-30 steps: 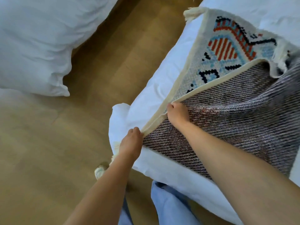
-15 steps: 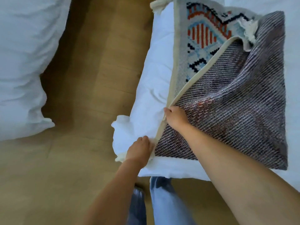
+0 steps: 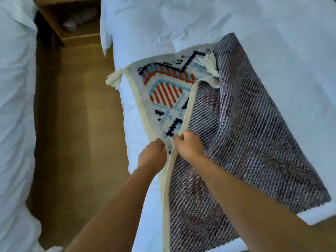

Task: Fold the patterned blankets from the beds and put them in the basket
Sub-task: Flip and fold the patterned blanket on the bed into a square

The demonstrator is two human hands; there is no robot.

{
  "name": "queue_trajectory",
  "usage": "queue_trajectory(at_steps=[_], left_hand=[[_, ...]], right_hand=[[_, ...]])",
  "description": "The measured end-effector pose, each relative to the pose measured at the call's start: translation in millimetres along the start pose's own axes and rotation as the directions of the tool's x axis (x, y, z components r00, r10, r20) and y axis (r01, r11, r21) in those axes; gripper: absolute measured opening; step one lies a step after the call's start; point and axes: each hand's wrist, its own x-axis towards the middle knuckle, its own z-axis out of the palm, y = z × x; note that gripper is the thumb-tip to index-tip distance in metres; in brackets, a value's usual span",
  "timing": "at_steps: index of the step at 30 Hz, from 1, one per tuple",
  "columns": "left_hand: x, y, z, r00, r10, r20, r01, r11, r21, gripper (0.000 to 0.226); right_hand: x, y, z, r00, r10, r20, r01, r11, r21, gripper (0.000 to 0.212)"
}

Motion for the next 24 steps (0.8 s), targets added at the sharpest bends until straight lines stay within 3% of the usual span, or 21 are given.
queue_trajectory(at_steps=[6,9,14,18,21,24], left_hand=[[81,82,-20,0.982,0.174,-0.069,-0.163,0.977,0.135,0.026],[116,117,-18,0.934,0.357,-0.034,-0.322,0.878,0.354,0.029],[166,155,-10,0.856,0.517,0.016,-0.430,0.695,0.576,0.036],[201,169,-3,0.842,0.540,0.017,-0.441,0.668,0.600,0.044],[226,181,1,0.805,0.583,0.104,-0.508,0.590,0.627,0.048],[249,185,3,0.745,0.634,0.205,-0.593,0.490,0.639,0.049]], right_hand=[[51,0,-46,0.992,0.091,-0.086,-0.076,0.984,0.160,0.035],[68,6,-62,0.983,0.142,-0.113,-0.113,0.966,0.233,0.030],[85,24,-75,0.987,0.143,-0.074,-0.123,0.966,0.226,0.017],[99,32,-74,0.970,0.219,-0.107,-0.183,0.945,0.271,0.017],[113,29,-72,0.951,0.271,-0.151,-0.222,0.935,0.277,0.015],[137,20,-65,0.920,0.348,-0.183,-0.286,0.912,0.294,0.032]])
